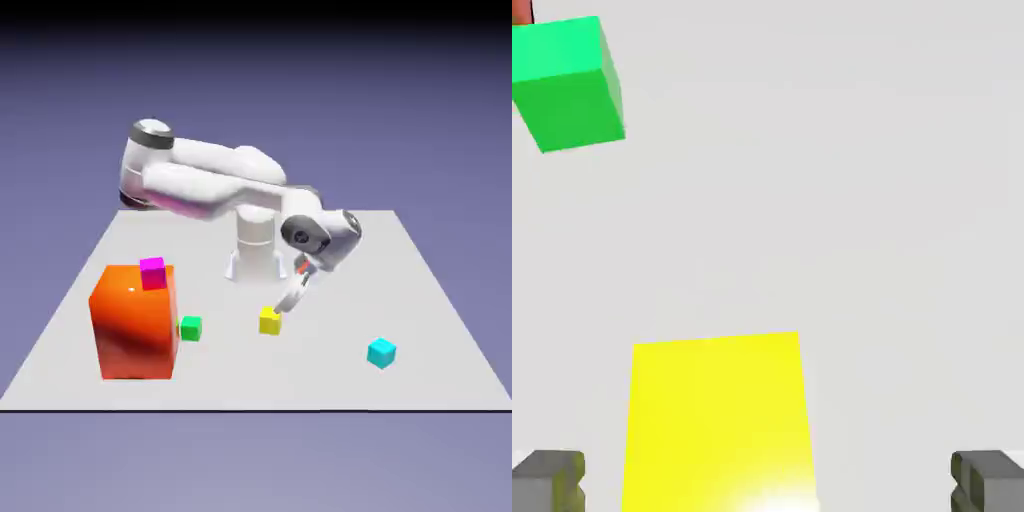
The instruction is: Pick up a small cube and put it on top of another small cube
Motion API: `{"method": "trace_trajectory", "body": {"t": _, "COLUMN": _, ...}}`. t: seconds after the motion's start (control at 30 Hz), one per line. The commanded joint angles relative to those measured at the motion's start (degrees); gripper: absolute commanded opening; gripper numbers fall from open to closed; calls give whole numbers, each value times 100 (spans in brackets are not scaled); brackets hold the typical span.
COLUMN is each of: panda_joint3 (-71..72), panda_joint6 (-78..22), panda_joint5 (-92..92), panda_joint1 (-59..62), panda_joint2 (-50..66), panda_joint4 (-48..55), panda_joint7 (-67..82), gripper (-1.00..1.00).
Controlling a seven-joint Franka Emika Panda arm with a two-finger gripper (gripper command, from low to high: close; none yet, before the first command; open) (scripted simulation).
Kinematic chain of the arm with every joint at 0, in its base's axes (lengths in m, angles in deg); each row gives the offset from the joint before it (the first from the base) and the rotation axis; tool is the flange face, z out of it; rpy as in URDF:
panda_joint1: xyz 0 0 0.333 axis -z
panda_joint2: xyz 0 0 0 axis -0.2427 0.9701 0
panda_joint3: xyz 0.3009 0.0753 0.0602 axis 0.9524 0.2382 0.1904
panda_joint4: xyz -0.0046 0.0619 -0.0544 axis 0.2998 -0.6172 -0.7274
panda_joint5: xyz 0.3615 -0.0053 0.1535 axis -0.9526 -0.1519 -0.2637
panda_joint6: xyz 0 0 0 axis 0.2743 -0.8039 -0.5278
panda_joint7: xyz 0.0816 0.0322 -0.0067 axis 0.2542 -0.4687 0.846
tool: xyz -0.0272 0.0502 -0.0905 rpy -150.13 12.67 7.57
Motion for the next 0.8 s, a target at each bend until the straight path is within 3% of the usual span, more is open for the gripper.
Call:
{"method": "trace_trajectory", "body": {"t": 0.0, "panda_joint3": 25, "panda_joint6": -4, "panda_joint5": 15, "panda_joint1": 20, "panda_joint2": 30, "panda_joint4": -24, "panda_joint7": 45, "gripper": 0}}
{"method": "trace_trajectory", "body": {"t": 0.27, "panda_joint3": -1257, "panda_joint6": 500, "panda_joint5": 1257, "panda_joint1": 173, "panda_joint2": -41, "panda_joint4": -58, "panda_joint7": 167, "gripper": 0}}
{"method": "trace_trajectory", "body": {"t": 0.3, "panda_joint3": -1257, "panda_joint6": 500, "panda_joint5": 1257, "panda_joint1": 173, "panda_joint2": -41, "panda_joint4": -58, "panda_joint7": 167, "gripper": -100}}
{"method": "trace_trajectory", "body": {"t": 0.57, "panda_joint3": -103, "panda_joint6": 103, "panda_joint5": -168, "panda_joint1": -114, "panda_joint2": -15, "panda_joint4": 69, "panda_joint7": -60, "gripper": -100}}
{"method": "trace_trajectory", "body": {"t": 0.77, "panda_joint3": 444, "panda_joint6": 550, "panda_joint5": -1301, "panda_joint1": 423, "panda_joint2": -1261, "panda_joint4": 1102, "panda_joint7": 896, "gripper": -100}}
